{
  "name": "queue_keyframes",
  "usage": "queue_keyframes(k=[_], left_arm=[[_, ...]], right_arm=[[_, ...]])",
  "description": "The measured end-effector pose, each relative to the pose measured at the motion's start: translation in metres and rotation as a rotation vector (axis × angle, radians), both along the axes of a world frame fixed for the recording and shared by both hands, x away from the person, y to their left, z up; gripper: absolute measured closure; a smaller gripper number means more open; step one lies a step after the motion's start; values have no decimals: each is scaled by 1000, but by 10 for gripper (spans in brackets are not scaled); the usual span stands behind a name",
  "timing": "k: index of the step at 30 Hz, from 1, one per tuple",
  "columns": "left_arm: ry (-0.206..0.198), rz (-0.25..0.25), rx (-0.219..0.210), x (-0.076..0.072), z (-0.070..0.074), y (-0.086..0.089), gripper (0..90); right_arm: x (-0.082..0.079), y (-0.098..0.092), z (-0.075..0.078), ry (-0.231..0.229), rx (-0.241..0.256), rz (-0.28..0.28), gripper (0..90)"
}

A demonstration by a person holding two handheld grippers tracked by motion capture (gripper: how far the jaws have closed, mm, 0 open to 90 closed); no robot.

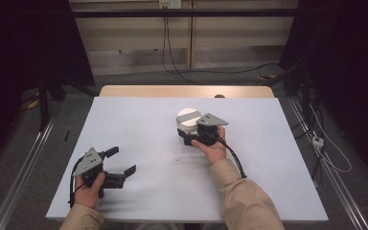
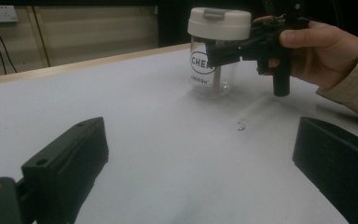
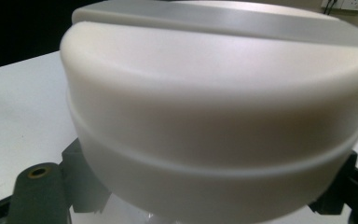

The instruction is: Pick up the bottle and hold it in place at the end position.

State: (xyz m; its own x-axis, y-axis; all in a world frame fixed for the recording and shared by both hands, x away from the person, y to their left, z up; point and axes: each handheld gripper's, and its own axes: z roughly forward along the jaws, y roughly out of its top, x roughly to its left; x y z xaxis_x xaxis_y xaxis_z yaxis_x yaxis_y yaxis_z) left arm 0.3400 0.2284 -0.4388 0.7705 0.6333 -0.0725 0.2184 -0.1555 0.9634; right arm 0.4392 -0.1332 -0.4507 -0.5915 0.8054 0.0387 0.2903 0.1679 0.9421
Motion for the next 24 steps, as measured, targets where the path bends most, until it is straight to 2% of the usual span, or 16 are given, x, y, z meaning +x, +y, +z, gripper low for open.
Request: queue_keyframes(k=[12, 24], left_arm=[[11, 3, -11, 0, -1, -1, 30], [12, -4, 0, -1, -2, -1, 29]], right_arm=[[2, 3, -5, 11, -1, 6, 183], [2, 5, -7, 12, -1, 7, 183]])
